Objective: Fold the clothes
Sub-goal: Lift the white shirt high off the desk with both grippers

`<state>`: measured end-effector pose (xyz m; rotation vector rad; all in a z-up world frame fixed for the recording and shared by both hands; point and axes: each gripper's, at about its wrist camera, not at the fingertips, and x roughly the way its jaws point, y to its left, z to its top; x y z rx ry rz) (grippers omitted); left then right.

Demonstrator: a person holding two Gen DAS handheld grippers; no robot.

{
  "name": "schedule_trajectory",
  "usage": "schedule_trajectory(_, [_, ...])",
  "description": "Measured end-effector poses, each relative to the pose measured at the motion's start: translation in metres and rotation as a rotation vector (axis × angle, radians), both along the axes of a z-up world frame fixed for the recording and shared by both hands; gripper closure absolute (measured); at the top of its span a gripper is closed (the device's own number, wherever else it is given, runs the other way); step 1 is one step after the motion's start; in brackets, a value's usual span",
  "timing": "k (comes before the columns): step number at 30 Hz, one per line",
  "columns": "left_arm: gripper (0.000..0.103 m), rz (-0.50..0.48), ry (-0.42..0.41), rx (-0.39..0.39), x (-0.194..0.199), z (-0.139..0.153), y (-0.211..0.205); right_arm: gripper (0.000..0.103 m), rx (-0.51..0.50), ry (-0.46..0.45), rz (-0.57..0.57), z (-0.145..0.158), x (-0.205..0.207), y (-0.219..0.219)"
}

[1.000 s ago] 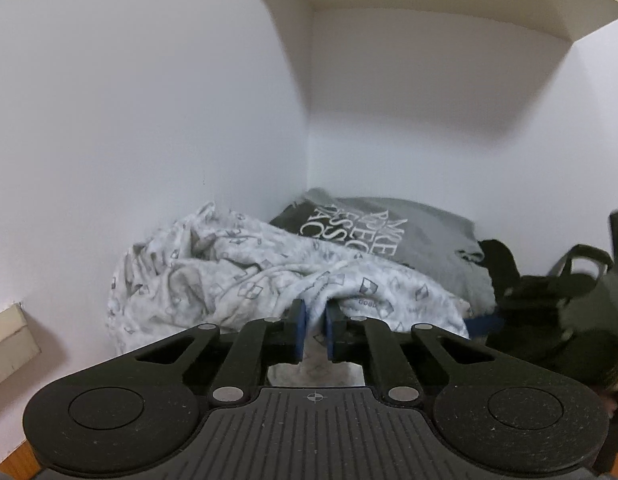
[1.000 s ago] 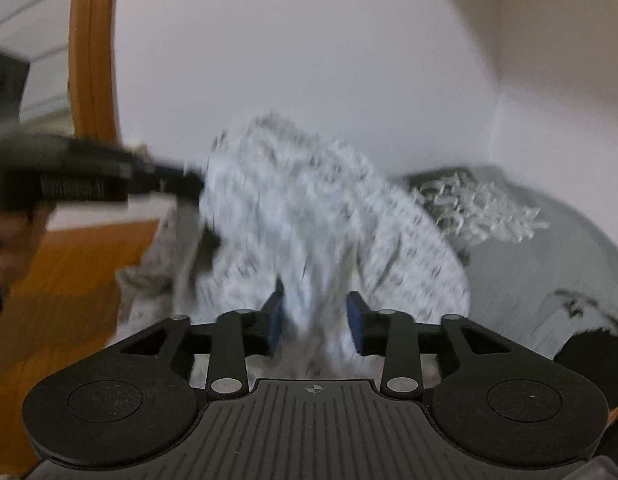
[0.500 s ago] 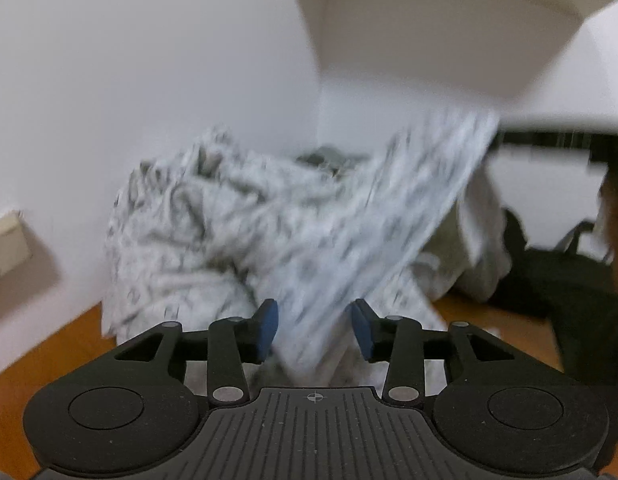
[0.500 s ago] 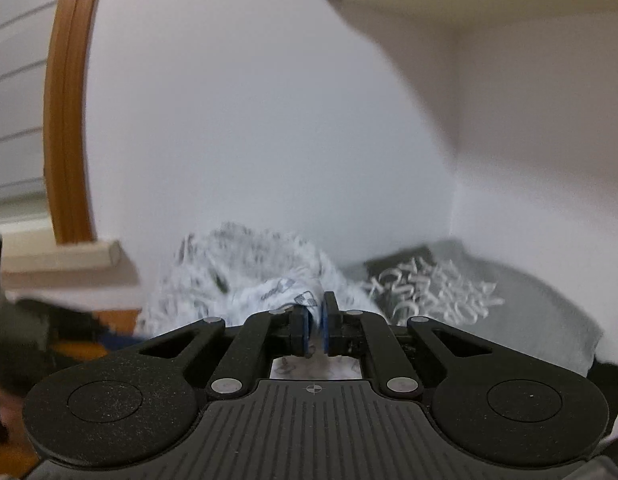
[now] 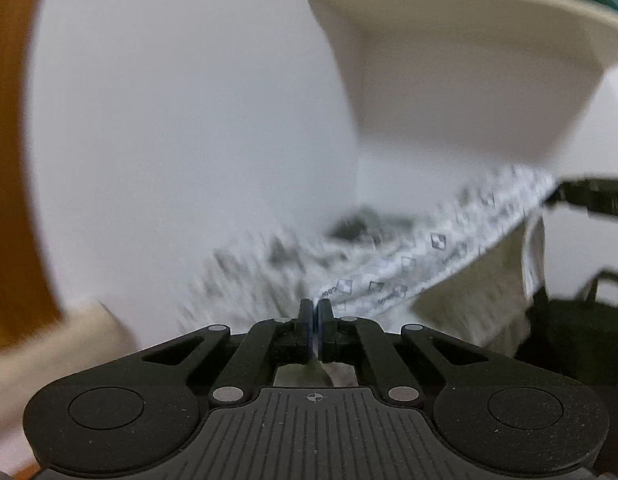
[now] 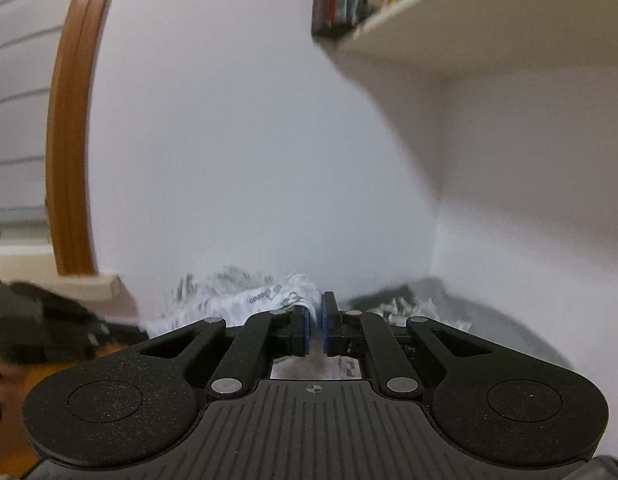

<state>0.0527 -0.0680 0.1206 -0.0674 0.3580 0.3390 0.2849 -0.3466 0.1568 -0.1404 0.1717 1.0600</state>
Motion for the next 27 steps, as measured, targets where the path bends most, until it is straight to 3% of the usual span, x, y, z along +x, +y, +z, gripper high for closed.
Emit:
schedule_trajectory(13, [0.101, 0.138, -0.295, 0.174, -0.134, 0.180, -0.018, 0.097, 0.154, -0.245, 0.125, 0.137, -0.116, -0.009])
schedule_trajectory(23, [0.103, 0.328, -0.471, 0.439, -0.245, 0.371, -0.062, 0.100, 0.351, -0.465, 0.213, 0.281, -0.233, -0.027])
schedule_trajectory(27, [0.103, 0.392, -0.549, 0.497, -0.287, 0.440, -0.087, 0.100, 0.427, -0.520, 0.231, 0.325, -0.267, -0.046])
